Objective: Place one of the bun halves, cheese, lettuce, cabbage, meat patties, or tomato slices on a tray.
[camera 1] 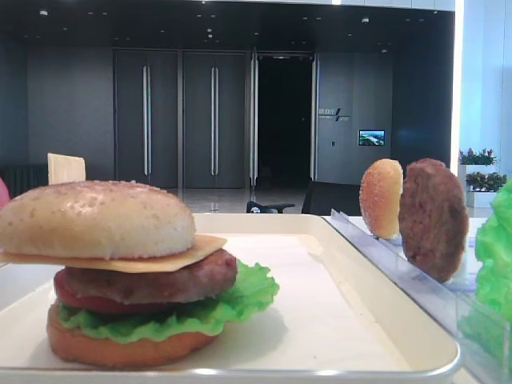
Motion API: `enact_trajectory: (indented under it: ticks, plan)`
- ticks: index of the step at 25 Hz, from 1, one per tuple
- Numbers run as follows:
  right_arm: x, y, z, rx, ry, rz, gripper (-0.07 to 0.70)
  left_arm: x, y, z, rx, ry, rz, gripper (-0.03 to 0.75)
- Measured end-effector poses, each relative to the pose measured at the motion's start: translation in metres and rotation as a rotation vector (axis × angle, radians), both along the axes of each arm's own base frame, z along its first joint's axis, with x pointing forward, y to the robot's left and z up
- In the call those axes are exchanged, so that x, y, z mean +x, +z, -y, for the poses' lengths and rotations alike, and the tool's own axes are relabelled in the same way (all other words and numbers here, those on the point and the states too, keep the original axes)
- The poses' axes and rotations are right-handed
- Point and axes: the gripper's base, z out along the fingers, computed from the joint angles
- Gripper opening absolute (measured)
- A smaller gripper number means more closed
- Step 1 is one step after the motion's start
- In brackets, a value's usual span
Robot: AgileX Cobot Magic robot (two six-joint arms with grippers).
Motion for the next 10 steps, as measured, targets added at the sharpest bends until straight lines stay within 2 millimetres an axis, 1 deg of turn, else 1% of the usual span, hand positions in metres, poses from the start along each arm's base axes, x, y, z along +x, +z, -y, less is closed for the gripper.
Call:
enact_trajectory:
  ticks: [10]
  plan:
    - [0.0000, 0.0000, -0.0001, 0.001, 0.001, 0.000, 0.428, 0.0000, 0.0000, 0.0000, 0.003, -0.002, 0.000, 0.000]
